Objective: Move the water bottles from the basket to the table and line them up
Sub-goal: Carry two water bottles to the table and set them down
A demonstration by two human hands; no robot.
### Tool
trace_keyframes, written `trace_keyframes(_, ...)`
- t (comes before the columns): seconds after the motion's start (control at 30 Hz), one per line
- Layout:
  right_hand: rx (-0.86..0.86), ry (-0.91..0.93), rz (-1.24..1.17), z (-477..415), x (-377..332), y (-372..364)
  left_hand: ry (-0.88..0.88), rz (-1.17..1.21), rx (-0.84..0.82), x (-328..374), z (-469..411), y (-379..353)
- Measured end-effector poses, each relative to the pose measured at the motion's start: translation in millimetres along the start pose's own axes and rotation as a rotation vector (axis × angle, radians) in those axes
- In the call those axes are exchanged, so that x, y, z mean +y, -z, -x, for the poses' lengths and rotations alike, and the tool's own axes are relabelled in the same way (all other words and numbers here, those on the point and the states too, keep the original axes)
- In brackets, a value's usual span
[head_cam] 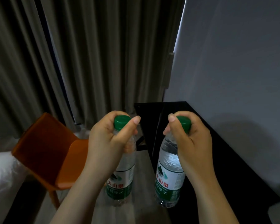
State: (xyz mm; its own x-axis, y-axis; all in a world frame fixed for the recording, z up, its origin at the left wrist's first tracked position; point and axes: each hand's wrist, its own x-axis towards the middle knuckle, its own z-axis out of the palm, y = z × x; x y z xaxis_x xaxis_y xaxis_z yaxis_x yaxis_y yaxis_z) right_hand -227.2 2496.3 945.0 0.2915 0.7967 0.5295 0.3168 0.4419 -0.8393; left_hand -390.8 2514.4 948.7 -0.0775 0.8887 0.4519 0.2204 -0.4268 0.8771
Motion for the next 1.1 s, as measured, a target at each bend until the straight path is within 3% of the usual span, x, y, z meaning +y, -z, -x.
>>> trace_keyframes(0.63, 0.204, -0.084, 0.157, -191.2, 139.2, -77.3, -0.030, 0.224, -0.278, -140.9, -253.8, -89.4)
trace_keyframes(1.1, 0.292, -0.171, 0.245, -295.2, 248.3, -42.2, 0.019, 0.241, -0.416, -217.7, -359.9, -227.1)
